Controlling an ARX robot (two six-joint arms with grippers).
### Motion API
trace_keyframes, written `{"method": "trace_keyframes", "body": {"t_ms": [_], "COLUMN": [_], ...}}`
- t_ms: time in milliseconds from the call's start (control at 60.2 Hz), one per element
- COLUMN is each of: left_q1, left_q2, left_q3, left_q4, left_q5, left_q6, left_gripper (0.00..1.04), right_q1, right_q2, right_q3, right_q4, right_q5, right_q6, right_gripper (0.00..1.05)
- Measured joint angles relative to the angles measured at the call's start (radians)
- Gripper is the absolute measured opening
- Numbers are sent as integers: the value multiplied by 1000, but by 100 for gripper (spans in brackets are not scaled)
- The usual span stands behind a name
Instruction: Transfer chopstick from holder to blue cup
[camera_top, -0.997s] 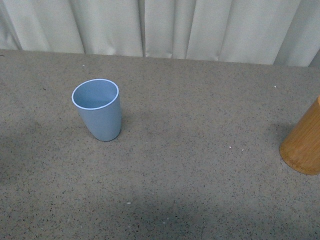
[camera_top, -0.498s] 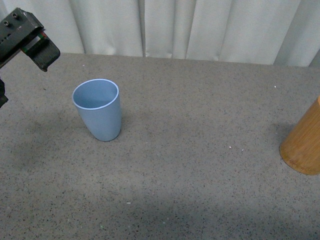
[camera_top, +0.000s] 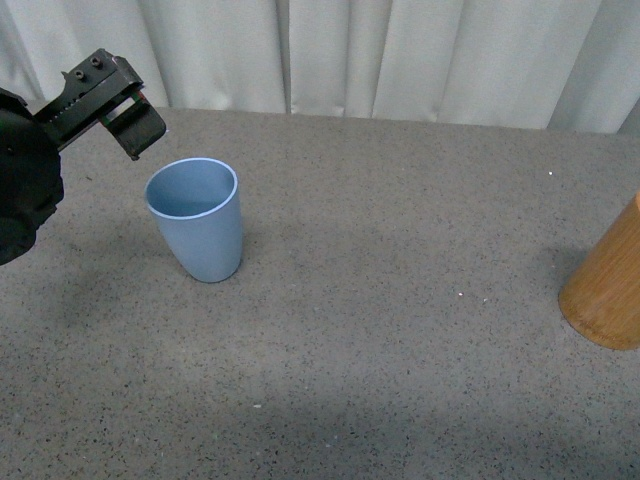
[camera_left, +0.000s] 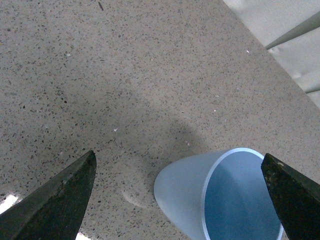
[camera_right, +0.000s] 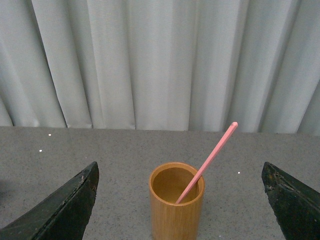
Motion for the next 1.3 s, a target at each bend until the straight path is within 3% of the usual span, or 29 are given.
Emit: {"method": "trace_keyframes", "body": {"t_ms": [1296], "left_q1": [-23], "left_q2": [101], "left_q3": [28], "left_q4": [-45], "left_q5": [-11], "left_q6": [18], "left_gripper": [98], "right_q1": [0], "right_q2": [0], "right_q3": [0], "right_q4": [0], "right_q5": [0], "right_q6": [0], "right_gripper": [95]}}
